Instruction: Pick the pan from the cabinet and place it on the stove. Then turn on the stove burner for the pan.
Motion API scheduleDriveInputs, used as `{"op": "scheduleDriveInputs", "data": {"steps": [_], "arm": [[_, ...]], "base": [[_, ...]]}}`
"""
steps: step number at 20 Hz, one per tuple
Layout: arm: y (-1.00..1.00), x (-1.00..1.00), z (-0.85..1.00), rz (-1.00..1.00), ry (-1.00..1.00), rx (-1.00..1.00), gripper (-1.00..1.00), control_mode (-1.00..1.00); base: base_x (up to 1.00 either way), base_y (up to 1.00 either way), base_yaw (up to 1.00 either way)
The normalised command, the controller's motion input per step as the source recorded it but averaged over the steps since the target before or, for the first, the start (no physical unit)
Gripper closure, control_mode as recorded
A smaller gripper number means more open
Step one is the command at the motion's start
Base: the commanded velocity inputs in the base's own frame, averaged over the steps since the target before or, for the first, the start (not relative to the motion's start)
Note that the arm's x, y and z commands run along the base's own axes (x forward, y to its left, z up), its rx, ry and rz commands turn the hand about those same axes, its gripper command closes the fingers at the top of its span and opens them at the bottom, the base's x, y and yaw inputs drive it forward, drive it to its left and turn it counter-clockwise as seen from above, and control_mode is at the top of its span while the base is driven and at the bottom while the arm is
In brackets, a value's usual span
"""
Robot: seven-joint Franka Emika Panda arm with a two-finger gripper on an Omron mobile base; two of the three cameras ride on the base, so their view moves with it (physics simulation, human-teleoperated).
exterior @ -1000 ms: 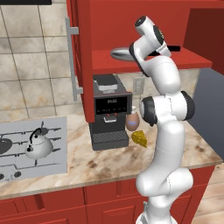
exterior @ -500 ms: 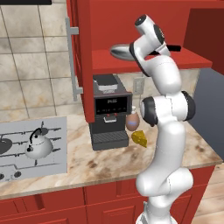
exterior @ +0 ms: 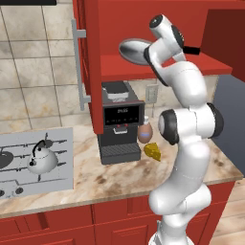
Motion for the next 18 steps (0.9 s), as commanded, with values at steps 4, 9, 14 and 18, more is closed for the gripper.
{"op": "scheduleDriveInputs", "data": {"steps": [4,9,14,18], "arm": [[0.00,-0.72,0.00,0.00,-0.34,-0.01,1.00,-1.00],[0.00,-0.78,0.00,0.00,-0.34,-0.02,1.00,-1.00],[0.00,-0.90,0.01,-0.01,-0.27,-0.01,1.00,-1.00],[0.00,-0.98,0.10,-0.03,-0.16,0.00,1.00,-1.00]], "base": [[0.00,0.00,0.00],[0.00,0.00,0.00],[0.00,0.00,0.00],[0.00,0.00,0.00]]}}
